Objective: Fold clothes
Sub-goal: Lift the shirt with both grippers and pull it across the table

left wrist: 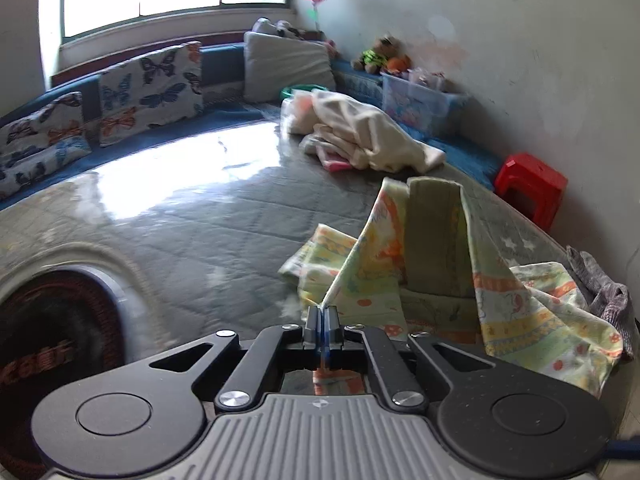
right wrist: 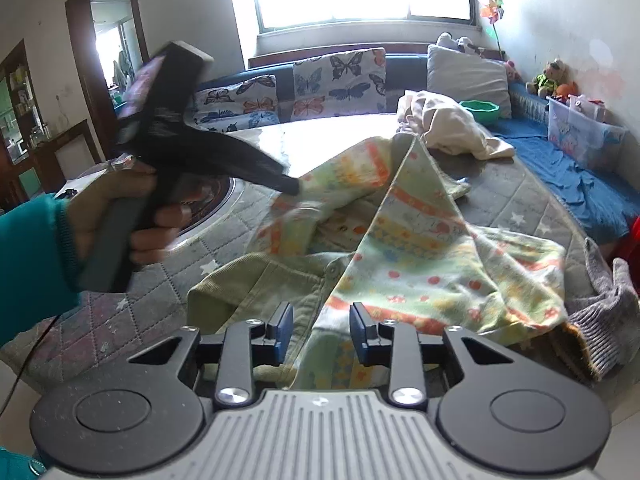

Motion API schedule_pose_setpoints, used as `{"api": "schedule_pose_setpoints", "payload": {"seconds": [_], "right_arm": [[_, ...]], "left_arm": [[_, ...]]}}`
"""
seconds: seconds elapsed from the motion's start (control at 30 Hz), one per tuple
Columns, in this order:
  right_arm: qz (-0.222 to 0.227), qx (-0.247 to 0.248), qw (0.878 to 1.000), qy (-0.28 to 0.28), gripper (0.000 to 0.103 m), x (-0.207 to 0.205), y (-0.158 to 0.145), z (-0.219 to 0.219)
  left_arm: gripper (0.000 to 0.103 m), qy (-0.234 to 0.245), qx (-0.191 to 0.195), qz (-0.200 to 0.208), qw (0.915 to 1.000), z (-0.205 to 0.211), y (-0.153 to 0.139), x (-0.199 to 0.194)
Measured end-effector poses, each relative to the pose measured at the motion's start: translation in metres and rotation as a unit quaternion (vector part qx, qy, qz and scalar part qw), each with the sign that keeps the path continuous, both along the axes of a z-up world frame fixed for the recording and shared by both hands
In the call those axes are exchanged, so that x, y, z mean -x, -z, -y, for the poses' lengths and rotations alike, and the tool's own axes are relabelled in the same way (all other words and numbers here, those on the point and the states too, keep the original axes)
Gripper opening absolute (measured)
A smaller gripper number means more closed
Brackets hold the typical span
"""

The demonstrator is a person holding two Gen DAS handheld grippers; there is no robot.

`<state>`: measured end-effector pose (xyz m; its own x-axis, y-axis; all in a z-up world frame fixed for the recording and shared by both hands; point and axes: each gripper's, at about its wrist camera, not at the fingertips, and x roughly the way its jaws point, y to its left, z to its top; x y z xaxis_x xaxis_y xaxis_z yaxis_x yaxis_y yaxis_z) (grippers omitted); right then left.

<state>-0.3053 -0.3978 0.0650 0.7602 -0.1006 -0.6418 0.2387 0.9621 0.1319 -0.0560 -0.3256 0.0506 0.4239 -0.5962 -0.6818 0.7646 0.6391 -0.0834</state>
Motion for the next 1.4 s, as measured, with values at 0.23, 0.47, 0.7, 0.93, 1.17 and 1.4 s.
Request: {"api": "schedule_pose_setpoints", "payload": {"seconds": [0.23, 0.47, 0.7, 0.93, 1.17, 1.4], "right_arm": [[0.003, 0.006, 1.0, 0.005, 0.039, -0.003, -0.004, -0.002], [-0.002, 0.02, 1.0, -0.022, 0.049, -0.017, -0.005, -0.015], [-0.003, 0.036, 0.996, -0.087, 0.054, -0.065, -0.007, -0.048], [-0.008, 0.049, 0.987, -0.156, 0.058, -0.131, -0.005, -0.089], [-0.028, 0.07, 0.98, -0.186, 0.066, -0.194, 0.001, -0.113], [-0.061, 0.068, 0.98, -0.177, 0.041, -0.229, 0.024, -0.104]], "left_arm": [[0.001, -0.046, -0.001, 0.001, 0.9989, -0.063, -0.01, 0.005], [0.001, -0.102, 0.003, 0.006, 0.9947, -0.157, -0.012, 0.032], [0.001, -0.172, -0.002, -0.013, 0.9851, -0.246, -0.003, 0.061], [0.002, -0.198, 0.008, -0.036, 0.9795, -0.298, 0.003, 0.084], [0.02, -0.199, 0.002, -0.033, 0.9794, -0.309, 0.004, 0.085], [0.055, -0.192, 0.008, -0.008, 0.9813, -0.306, -0.007, 0.071]]}}
